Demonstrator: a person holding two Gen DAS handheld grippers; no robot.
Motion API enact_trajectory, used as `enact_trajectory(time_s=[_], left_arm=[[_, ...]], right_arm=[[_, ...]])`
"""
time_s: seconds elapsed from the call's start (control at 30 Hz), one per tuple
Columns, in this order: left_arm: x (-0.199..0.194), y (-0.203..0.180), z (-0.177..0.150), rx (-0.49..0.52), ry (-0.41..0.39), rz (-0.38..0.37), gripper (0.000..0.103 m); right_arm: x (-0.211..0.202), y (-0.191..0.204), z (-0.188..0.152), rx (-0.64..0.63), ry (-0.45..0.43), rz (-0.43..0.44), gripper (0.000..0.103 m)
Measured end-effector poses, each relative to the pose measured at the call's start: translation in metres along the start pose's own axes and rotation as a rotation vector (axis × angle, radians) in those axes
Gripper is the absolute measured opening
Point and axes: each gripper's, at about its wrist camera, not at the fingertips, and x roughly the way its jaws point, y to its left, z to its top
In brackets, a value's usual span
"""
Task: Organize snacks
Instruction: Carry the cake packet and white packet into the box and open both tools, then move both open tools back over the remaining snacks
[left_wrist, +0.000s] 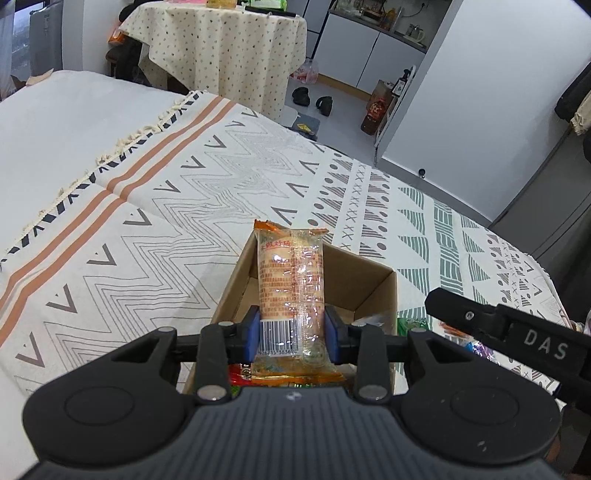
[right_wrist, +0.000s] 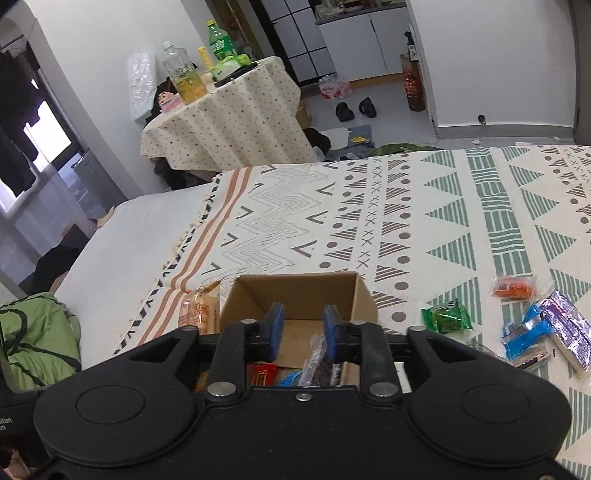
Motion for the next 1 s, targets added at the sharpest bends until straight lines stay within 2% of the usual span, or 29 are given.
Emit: enact_trajectory(time_s=[0.13,0.3,0.37,0.53,0.77,1.0], left_arm=[[0.007,0.001,0.002,-0.009,0.011,-0.014,0.034],[0.016,-0.002,0.007,-0.011,0.03,0.01,0.038],[0.015,-0.004,0.008,-0.013,0.039,0.011,0.042],[0.009,-0.011,0.003,-0.003,0.034,0.033,0.061],[0.0,-0.026,-0.011,0.032,0.031,0.072,0.072],[-0.007,-0.046,-0.022,0.059,0.027,0.094,0.083]], right_arm=[[0.003,-0.008,0.0,0.028,0.018,-0.035,0.034],[-0.004,-0.018,-0.003,0.047,0.001,-0.07,0.054],[-0.008,-0.025,-0.006,0.061,-0.004,-0.076,0.056],[-0.013,-0.034,-0.011,0.079,0.001,-0.088,0.061],[-0.029,-0.045,-0.017,0.075,-0.019,-0.083,0.075],[-0.049,-0.066,-0.025,0.093,-0.037,-0.092,0.082]])
